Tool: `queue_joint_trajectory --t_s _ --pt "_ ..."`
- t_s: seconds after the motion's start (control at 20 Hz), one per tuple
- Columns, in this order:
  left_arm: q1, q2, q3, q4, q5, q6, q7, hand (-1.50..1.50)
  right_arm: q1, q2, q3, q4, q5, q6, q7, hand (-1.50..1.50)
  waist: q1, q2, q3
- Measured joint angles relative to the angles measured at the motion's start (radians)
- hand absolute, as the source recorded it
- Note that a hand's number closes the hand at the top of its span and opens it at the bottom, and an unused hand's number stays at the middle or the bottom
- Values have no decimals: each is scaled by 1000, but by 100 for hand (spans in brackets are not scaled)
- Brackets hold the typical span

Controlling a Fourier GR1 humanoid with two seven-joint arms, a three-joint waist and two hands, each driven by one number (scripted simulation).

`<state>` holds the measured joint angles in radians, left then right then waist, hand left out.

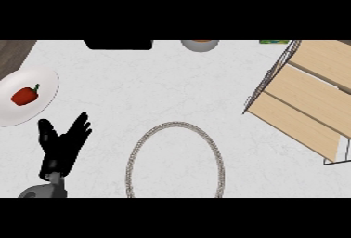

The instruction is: Pick the tomato from the placemat and place it in the tiered shelf

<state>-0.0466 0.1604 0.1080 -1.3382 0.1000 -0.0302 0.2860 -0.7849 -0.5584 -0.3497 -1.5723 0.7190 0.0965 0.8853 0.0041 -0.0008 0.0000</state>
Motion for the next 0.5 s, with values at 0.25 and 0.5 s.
queue_joint_trajectory --t_s 0.25,0.5 --pt "3 -4 -5 -11 -5 3 7 0 -17 33 -79 -18 -60 -95 -10 -150 -1 0 0" --pt "-4 -8 -5 -14 -7 8 11 0 -52 34 -158 -32 -117 -172 -2 -150 -2 0 0"
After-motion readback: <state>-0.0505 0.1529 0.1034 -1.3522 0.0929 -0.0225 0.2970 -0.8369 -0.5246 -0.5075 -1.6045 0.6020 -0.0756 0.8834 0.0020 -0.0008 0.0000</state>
